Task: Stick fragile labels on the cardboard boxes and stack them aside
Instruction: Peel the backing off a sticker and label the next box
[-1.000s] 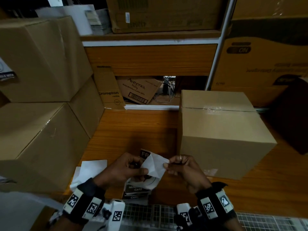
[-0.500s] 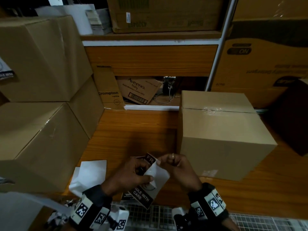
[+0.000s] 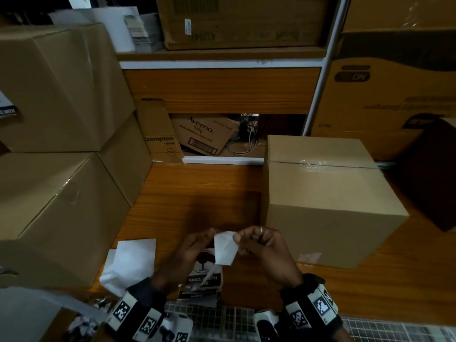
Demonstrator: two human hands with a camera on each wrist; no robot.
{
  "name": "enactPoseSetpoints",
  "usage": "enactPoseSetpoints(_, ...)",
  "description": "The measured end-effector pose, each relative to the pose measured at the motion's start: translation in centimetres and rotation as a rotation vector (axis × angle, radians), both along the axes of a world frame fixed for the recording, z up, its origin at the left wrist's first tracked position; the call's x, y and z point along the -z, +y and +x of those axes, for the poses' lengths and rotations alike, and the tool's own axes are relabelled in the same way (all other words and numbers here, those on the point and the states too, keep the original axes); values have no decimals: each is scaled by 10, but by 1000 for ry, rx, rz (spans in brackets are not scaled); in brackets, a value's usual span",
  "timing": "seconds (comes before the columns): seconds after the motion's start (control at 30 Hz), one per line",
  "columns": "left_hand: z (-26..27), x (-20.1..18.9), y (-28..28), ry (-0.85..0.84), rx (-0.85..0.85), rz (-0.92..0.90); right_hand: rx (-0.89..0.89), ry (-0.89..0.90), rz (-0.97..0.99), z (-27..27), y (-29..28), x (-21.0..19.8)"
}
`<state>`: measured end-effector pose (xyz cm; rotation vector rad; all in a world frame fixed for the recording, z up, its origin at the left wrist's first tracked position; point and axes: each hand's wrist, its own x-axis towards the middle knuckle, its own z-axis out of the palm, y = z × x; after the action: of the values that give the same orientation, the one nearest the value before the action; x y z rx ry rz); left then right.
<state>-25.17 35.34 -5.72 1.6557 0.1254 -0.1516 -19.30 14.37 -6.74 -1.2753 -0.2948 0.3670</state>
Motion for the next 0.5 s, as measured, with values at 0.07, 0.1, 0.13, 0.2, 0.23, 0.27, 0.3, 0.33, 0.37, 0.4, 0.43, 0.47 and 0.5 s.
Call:
enactPoseSetpoints(0.07, -1, 2, 1, 44, -31, -30, -7, -12, -11, 1, -1, 0)
enactPoseSetpoints(0.1, -1, -2, 0, 50, -58, -75, -6, -13, -16, 1, -2, 1)
enactPoseSetpoints(0.13, -1, -7, -1, 38, -60, -92, -8, -16, -23, 2, -4, 2)
enactPoseSetpoints(0.2, 2, -19, -3, -51, -25, -53, -27, -44, -43, 2, -6, 3)
enactPoseSetpoints(0.23, 3, -24, -5, -110, -5, -26, -42, -67, -53, 1, -6, 1)
enactPoseSetpoints(0.27, 4, -28, -7, -154, 8, 11, -56, -98, -70, 1, -6, 0)
enactPoseSetpoints(0.3, 7, -28, -7, -186, 15, 74, -63, -130, -90, -1, -5, -1)
enactPoseSetpoints(0.33, 10, -25, -8, -199, 31, 144, -61, -165, -113, -1, -4, -1)
enactPoseSetpoints(0.37, 12, -23, -8, -205, 52, 194, -52, -195, -133, -2, -3, -1)
enactPoseSetpoints(0.4, 14, -21, -9, -215, 81, 218, -39, -222, -148, -3, -2, 1)
enactPoseSetpoints(0.43, 15, -19, -9, -216, 102, 239, -26, -244, -164, -3, -1, 2)
enactPoseSetpoints(0.47, 17, -16, -9, -209, 116, 259, -20, -258, -179, -4, 0, 3)
enactPoseSetpoints(0.5, 19, -13, -7, -196, 121, 275, -18, -263, -195, -4, 0, 4)
